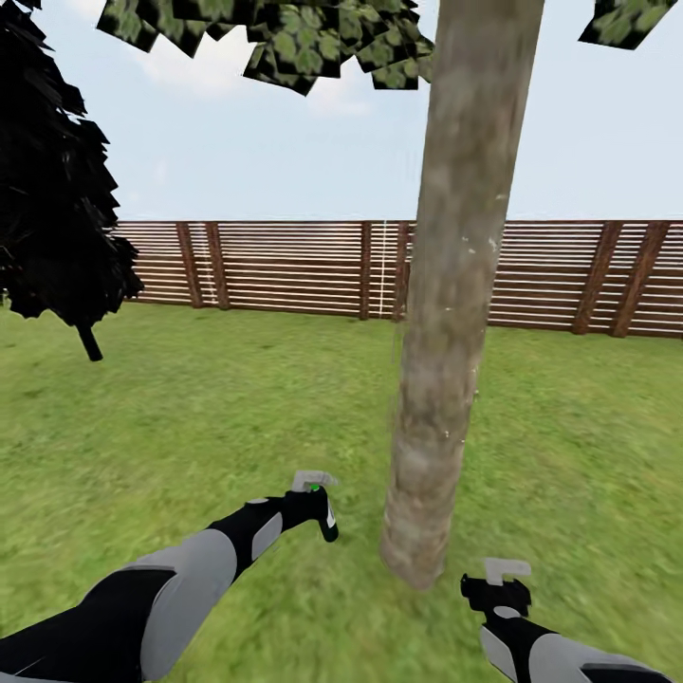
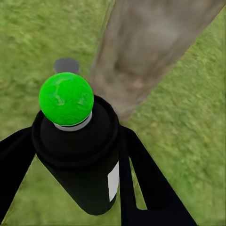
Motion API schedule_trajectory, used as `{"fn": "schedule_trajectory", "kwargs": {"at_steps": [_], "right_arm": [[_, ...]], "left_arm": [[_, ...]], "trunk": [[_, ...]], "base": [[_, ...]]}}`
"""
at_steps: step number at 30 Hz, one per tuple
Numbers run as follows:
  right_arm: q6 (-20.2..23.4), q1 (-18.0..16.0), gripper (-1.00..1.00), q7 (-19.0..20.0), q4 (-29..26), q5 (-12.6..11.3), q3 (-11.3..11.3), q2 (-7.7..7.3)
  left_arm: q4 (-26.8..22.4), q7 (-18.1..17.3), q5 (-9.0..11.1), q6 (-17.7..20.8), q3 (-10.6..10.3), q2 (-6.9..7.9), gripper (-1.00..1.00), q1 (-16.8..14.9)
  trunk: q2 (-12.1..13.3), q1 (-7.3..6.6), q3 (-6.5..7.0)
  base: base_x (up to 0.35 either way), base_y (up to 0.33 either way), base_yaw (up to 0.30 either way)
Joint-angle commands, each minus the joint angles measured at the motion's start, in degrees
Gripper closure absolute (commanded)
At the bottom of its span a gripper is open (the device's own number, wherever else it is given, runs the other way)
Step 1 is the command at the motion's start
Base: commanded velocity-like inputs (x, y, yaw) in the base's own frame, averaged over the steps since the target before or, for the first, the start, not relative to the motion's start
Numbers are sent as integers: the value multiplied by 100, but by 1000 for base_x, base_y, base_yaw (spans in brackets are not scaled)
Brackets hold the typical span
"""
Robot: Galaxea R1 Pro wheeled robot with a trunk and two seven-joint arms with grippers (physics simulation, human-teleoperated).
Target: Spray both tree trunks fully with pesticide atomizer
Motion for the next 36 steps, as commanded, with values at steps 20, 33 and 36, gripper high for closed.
{"fn": "schedule_trajectory", "kwargs": {"at_steps": [20,33,36], "right_arm": [[-44,-5,-100,-21,29,23,-10,64],[-44,1,-100,-21,30,23,-10,71],[-44,3,-100,-21,31,23,-10,71]], "left_arm": [[-2,-17,-166,15,35,0,100,-1],[-2,-22,-165,13,35,0,100,-1],[-2,-23,-163,12,35,0,100,-1]], "trunk": [[-4,26,-7],[-4,26,-7],[-4,26,-7]], "base": [[82,258,-277],[0,0,-300],[0,0,-300]]}}
